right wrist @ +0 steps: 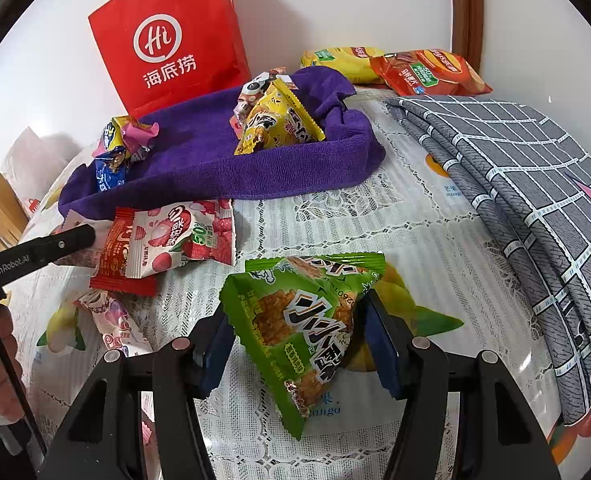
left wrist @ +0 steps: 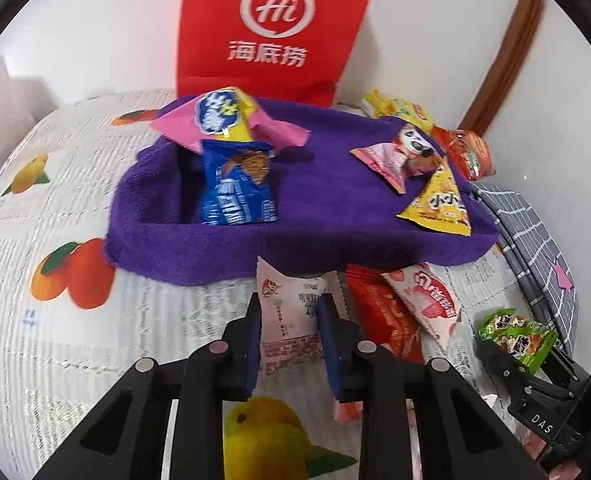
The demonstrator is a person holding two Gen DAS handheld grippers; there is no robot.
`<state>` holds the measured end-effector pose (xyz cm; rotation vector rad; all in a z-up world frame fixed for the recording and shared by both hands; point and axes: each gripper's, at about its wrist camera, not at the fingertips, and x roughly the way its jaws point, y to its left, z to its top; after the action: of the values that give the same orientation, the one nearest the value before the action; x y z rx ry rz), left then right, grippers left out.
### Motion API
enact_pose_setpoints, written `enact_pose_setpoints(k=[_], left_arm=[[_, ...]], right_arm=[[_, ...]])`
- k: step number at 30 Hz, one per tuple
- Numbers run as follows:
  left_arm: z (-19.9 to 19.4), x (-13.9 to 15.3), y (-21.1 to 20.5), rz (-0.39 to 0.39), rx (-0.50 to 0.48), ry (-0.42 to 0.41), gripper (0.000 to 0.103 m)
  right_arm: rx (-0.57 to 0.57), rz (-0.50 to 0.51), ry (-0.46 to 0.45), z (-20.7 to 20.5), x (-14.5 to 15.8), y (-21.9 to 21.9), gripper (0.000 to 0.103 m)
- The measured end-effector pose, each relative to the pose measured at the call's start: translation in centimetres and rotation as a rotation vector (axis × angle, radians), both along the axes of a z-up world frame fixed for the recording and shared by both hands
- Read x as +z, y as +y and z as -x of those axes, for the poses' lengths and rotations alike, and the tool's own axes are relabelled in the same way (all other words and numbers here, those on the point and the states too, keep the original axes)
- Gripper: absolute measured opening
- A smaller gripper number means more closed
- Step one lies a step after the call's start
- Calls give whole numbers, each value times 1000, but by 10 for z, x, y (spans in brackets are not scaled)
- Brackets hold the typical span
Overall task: Organize snacks
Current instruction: 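Grasp and lift the white-pink packet from the bed with the left tool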
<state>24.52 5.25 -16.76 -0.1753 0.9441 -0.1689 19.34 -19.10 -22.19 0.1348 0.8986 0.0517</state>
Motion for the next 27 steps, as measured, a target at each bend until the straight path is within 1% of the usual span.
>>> enact_pose_setpoints(k=[2, 5, 8, 11, 12, 13, 14, 15, 16, 17, 21, 22, 23, 25, 27], left_arm=[[0, 1, 10, 29, 21, 14, 24], [0, 1, 28, 47, 82, 40, 24], [-5, -5, 40, 114, 104, 87, 27], [-7, -12, 43, 131, 116, 118, 35], [-7, -12, 42, 131, 112, 114, 39], [-8, -12, 38, 123, 98, 112, 45], [-7, -12, 35, 115, 88, 106, 49], [-7, -12, 29, 96, 71, 98, 57], [-7, -12, 22, 60, 60, 89, 61], [-6, -11, 17, 25, 54, 81, 62], [-1, -17, -16, -213, 28, 32, 65], [1, -17, -23, -248, 26, 5, 63], [1, -17, -26, -251, 17, -3, 61], [1, -16, -25, -228, 5, -6, 53], [2, -14, -18, -200, 17, -15, 45]], right_arm=[[1, 6, 1, 0, 0, 0, 61], [2, 13, 2, 0, -1, 1, 62], [3, 25, 4, -1, -1, 4, 62], [4, 28, 5, -1, -1, 4, 63], [4, 25, 4, -1, -1, 3, 63], [4, 23, 4, 0, -1, 3, 63], [4, 19, 3, 0, -1, 3, 63], [4, 16, 2, 0, -1, 2, 63], [4, 14, 2, 0, -1, 2, 63], [4, 10, 1, 0, -1, 1, 63], [5, -8, -3, 1, -1, -1, 63], [5, -13, -4, 1, -1, -2, 63], [5, -18, -5, 1, -2, -3, 63], [5, -28, -7, 1, -2, -3, 63], [5, -27, -7, 2, -2, -2, 63]])
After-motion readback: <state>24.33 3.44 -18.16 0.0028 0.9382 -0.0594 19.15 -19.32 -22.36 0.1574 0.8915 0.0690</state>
